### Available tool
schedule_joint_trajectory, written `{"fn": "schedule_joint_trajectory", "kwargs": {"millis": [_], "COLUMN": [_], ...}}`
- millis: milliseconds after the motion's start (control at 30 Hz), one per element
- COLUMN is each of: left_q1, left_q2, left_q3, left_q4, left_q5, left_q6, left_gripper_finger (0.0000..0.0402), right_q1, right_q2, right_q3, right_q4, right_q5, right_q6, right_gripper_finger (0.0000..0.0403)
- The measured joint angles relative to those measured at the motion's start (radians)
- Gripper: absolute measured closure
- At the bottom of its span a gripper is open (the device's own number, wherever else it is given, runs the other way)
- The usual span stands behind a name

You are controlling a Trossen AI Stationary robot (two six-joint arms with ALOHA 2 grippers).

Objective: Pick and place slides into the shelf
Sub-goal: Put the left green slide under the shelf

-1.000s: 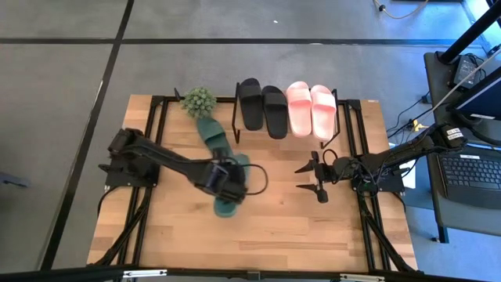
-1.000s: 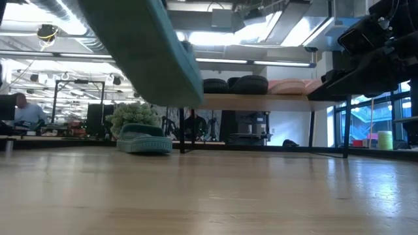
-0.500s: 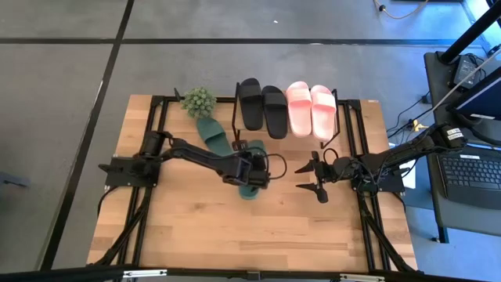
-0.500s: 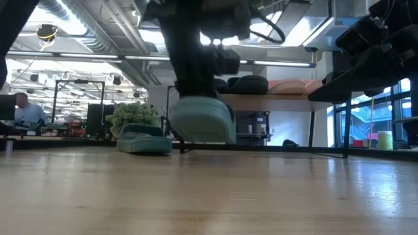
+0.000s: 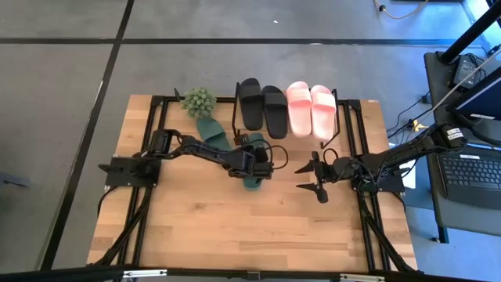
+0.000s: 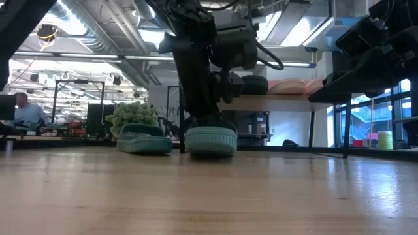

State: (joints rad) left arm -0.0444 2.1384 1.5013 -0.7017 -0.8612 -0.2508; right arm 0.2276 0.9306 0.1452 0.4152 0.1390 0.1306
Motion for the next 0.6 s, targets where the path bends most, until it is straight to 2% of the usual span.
{"fn": "schedule_joint_trajectory", "kwargs": {"millis": [600], "left_q1": [0.006], "left_q2": [-0.001], "left_q3": [0.000], "left_q4": [0.009], "left_q5": [0.040], "left_q6": [0.023], "left_gripper_finger": [0.0313], "right_q1": [0.000], "right_q2": [0.000], "right_q3": [0.000], "right_q4": [-0.002], "right_q5": [0.000], "right_q6": [0.000], "right_gripper_finger": [0.0147]}}
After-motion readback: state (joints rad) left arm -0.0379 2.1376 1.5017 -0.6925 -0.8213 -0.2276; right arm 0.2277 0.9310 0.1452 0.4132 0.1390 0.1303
